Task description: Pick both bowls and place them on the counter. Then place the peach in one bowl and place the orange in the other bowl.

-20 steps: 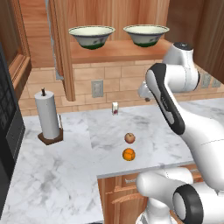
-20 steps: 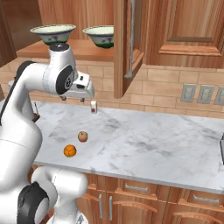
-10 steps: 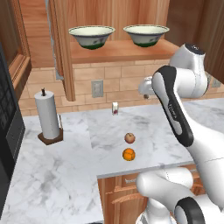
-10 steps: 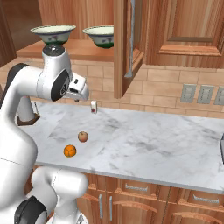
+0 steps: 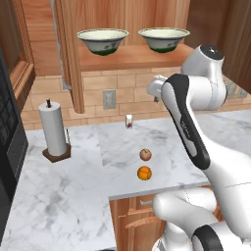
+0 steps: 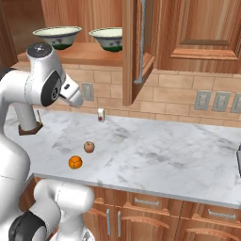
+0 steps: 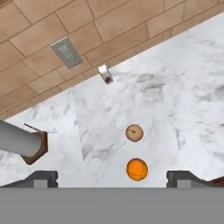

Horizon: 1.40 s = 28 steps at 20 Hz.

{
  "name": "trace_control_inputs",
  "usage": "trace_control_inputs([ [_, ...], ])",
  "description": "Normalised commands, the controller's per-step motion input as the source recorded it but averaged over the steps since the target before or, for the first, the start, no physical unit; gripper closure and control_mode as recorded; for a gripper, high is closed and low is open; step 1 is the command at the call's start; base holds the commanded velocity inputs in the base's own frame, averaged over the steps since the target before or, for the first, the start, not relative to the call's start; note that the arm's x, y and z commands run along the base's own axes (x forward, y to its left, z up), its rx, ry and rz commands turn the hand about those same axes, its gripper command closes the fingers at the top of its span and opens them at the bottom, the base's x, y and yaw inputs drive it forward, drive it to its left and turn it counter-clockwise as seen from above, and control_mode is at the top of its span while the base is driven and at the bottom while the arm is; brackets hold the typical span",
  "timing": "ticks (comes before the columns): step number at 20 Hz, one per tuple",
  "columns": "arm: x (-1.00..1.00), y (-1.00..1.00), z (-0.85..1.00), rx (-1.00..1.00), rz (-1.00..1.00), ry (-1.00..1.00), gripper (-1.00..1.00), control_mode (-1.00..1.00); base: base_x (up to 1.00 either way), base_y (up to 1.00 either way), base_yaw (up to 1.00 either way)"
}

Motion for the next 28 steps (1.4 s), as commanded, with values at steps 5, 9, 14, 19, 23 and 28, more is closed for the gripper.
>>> trace_control_inputs([
  [5, 0.00, 0.16, 0.27, 0.20, -0.07, -0.04, -1.00, -1.00, 0.00, 0.00, 0.00],
  [9, 0.00, 0.15, 0.24, 0.21, 0.00, -0.12, -1.00, -1.00, 0.00, 0.00, 0.00],
  [14, 0.00, 0.16, 0.20, 0.19, 0.00, -0.19, -1.00, -1.00, 0.00, 0.00, 0.00],
  [19, 0.02, 0.18, 0.19, 0.12, -0.02, -0.18, -1.00, -1.00, 0.00, 0.00, 0.00],
  [23, 0.09, 0.13, 0.24, 0.11, -0.08, -0.07, -1.00, -1.00, 0.00, 0.00, 0.00],
  [28, 0.08, 0.01, 0.30, 0.15, -0.04, -0.02, -1.00, -1.00, 0.00, 0.00, 0.00],
])
